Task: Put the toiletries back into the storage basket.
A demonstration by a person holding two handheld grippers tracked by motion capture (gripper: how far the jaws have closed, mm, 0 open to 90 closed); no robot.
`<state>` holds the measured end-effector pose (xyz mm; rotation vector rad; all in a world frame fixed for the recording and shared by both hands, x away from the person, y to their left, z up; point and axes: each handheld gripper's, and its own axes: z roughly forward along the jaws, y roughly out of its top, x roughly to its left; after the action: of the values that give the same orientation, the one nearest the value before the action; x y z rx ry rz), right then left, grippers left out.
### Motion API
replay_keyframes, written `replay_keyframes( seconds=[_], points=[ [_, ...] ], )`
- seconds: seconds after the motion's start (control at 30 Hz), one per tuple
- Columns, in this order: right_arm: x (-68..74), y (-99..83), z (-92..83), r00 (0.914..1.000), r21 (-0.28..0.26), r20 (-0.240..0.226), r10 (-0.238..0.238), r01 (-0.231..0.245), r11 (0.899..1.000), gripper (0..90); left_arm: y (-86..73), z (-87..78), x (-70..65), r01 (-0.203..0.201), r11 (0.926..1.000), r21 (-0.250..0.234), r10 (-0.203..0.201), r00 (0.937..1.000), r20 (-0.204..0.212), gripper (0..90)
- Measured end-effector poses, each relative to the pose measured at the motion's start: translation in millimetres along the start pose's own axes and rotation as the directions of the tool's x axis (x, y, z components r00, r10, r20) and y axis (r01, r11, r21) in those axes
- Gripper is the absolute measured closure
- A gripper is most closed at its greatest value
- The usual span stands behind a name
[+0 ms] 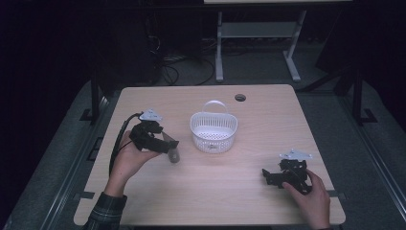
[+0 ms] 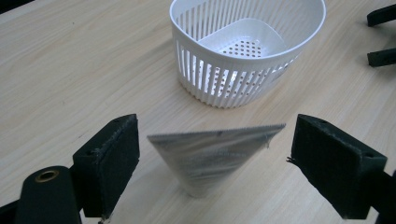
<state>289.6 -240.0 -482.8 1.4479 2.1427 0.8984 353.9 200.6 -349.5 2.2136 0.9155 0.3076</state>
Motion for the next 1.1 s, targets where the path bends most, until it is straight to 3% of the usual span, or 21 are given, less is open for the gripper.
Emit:
replay_keyframes(
  seconds=[0.27, 0.67, 1.1],
  points=[
    [-0.1, 0.0, 0.0, 1.0, 0.001, -0.001, 0.0, 0.0, 1.0, 1.0, 2.8, 9.7, 1.8, 0.006, 0.9997, 0.022, -0.006, 0.9999, -0.011, 16.0],
    [-0.1, 0.1, 0.0, 1.0, 0.001, -0.001, -0.001, 0.001, 1.0, 1.0, 3.1, 13.4, 2.3, 0.014, 0.9996, 0.026, -0.014, 0.9999, 0.009, 28.9],
    [-0.1, 0.0, 0.0, 1.0, 0.001, -0.001, -0.001, 0.001, 1.0, 1.0, 2.7, 11.6, 1.4, 0.017, 0.9992, 0.037, -0.017, 0.9998, 0.009, 29.8]
  ],
)
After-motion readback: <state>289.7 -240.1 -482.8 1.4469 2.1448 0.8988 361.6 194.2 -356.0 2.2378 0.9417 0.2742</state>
